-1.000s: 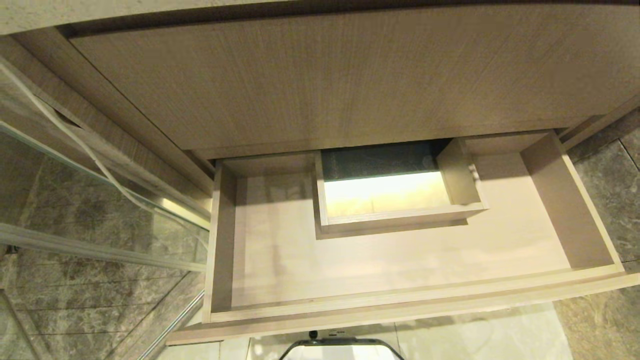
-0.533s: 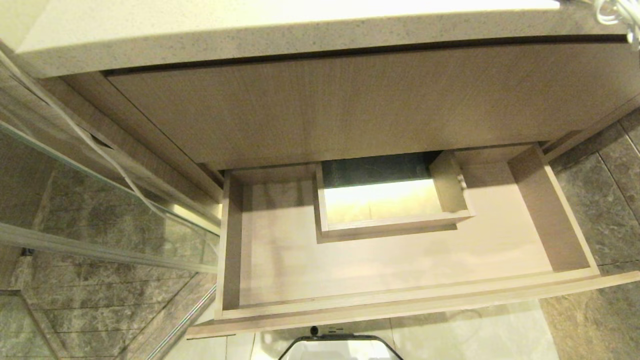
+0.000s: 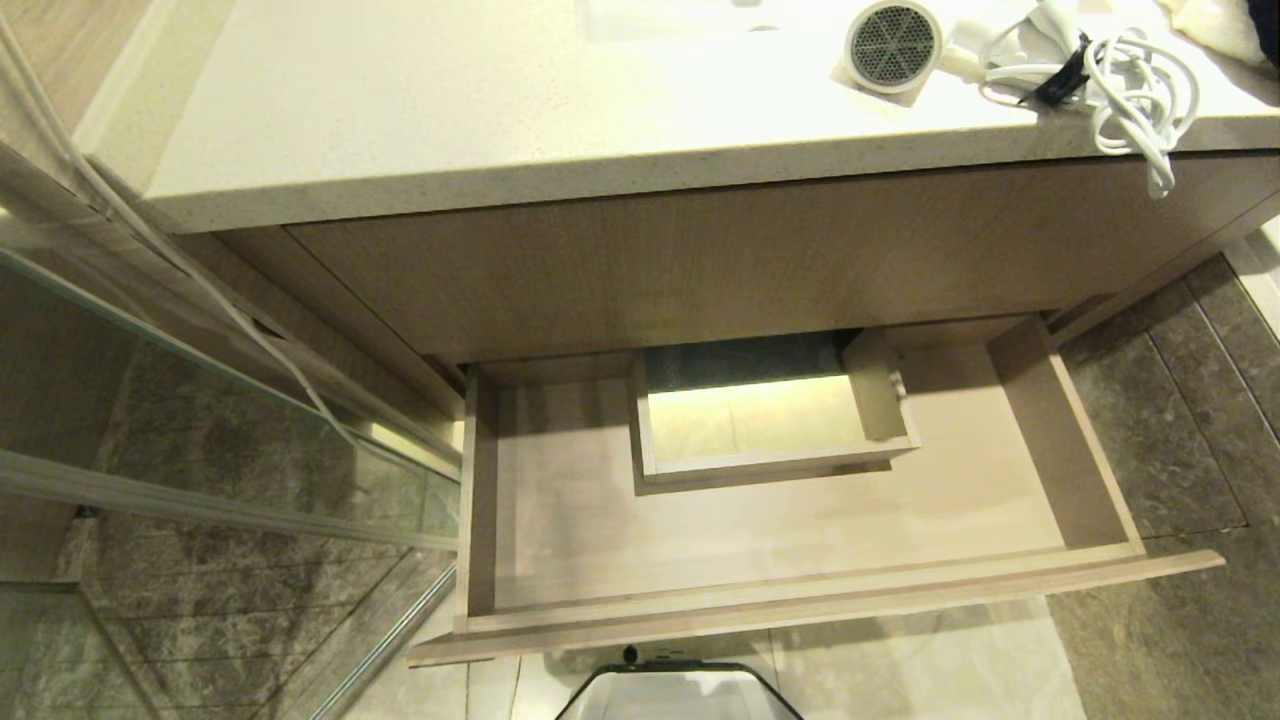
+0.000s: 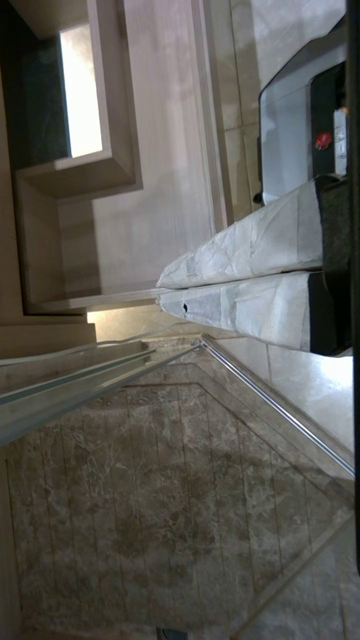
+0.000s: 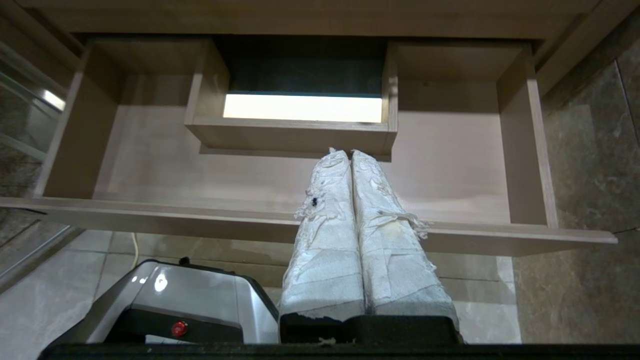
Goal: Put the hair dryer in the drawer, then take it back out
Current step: Pick up the hairdryer
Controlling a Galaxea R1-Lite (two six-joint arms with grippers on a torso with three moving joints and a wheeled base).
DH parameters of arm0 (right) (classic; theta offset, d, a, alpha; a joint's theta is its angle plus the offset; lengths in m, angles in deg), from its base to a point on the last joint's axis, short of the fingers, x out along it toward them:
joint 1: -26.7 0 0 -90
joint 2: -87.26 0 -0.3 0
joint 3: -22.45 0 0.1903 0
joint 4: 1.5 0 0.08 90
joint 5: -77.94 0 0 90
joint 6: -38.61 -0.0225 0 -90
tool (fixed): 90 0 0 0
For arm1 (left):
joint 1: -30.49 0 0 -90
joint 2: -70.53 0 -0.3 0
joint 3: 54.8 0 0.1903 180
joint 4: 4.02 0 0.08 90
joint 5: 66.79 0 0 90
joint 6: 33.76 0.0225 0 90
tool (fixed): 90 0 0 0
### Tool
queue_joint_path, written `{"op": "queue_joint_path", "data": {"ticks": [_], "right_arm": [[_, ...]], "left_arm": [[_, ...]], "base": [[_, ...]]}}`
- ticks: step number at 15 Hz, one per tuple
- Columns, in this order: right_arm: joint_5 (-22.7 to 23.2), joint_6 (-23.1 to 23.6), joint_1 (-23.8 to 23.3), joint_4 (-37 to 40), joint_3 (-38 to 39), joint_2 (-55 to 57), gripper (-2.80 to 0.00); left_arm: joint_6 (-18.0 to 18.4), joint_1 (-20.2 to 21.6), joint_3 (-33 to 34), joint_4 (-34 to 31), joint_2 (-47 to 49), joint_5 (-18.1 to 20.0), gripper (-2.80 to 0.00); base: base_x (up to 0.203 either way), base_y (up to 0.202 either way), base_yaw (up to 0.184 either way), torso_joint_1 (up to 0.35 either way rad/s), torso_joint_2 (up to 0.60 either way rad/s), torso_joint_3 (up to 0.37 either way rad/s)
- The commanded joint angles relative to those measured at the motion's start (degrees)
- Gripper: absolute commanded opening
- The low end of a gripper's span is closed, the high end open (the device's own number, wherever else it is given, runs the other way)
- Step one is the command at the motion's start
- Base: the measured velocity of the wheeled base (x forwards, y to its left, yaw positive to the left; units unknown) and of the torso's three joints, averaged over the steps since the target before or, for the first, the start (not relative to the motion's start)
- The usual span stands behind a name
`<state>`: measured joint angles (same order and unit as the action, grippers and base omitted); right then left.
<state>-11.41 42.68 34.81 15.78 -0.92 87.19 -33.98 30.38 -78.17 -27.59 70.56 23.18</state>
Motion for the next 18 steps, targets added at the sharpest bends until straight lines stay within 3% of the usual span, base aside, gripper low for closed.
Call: {"op": "queue_joint_path", "data": {"ticks": [1,12,18], "right_arm": [[0.0,0.1,0.1,-0.1,2.3,-2.2,-2.8],[0.0,0.1,0.1,-0.1,2.3,-2.2,-2.8],[-0.1,-0.6,0.1,-0.1,2.3,-2.2,-2.8]], "left_arm": [[0.0,0.0,0.1,0.0,0.0,-0.1,-2.8],[0.0,0.0,0.1,0.0,0.0,-0.1,-2.8],[0.1,0.0,0.1,0.0,0.0,0.0,-2.8]], "base": [[0.0,0.0,0.0,0.302,-0.6,-0.286],[0.0,0.0,0.0,0.231,-0.44,-0.217],[0.0,0.0,0.0,0.067,-0.13,-0.062]]}}
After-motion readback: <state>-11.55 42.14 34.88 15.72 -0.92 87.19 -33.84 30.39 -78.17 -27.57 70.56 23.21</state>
